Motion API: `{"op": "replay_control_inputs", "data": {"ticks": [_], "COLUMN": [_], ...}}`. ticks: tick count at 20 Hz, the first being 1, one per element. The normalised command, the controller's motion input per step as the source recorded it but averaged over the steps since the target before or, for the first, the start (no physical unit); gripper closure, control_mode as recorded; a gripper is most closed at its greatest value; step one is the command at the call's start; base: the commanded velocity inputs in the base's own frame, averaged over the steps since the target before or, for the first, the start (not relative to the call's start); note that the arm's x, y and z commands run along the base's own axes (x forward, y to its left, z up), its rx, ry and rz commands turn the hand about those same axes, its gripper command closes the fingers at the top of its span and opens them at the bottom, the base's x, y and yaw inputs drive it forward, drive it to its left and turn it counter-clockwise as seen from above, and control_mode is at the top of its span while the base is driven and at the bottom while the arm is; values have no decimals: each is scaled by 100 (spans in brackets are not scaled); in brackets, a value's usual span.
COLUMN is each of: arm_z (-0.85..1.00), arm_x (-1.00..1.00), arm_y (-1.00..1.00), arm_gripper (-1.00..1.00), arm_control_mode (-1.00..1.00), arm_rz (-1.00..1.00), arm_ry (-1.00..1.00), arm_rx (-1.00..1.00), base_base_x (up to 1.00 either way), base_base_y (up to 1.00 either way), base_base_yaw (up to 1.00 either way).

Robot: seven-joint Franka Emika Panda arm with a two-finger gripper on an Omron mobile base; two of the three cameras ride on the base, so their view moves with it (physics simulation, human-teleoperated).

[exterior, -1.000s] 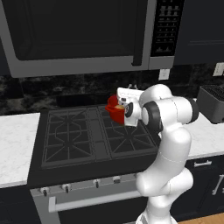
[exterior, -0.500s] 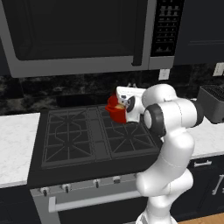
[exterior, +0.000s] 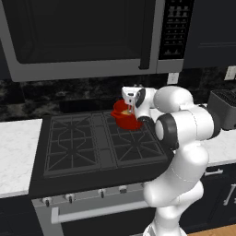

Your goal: Put the potato and avocado in the pot. Retrieve the spatula and lightly stir the vegetables in the pot.

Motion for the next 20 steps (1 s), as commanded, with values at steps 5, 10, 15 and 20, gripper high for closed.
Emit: {"op": "replay_control_inputs", "data": {"ticks": [5,10,15,20], "arm_z": [-34,-52,-28,-34], "arm_x": [0,1,10,7], "arm_y": [13,13,0,0], "arm_gripper": [100,100,100,100], "arm_control_mode": [-100,-100,-100,-100], "arm_rz": [4,0,0,0], "arm_ry": [6,-3,-24,-14], "arm_rx": [-6,-11,-3,0], "base_base_x": [0,0,0,0], "base_base_y": [0,0,0,0], "base_base_yaw": [0,0,0,0]}}
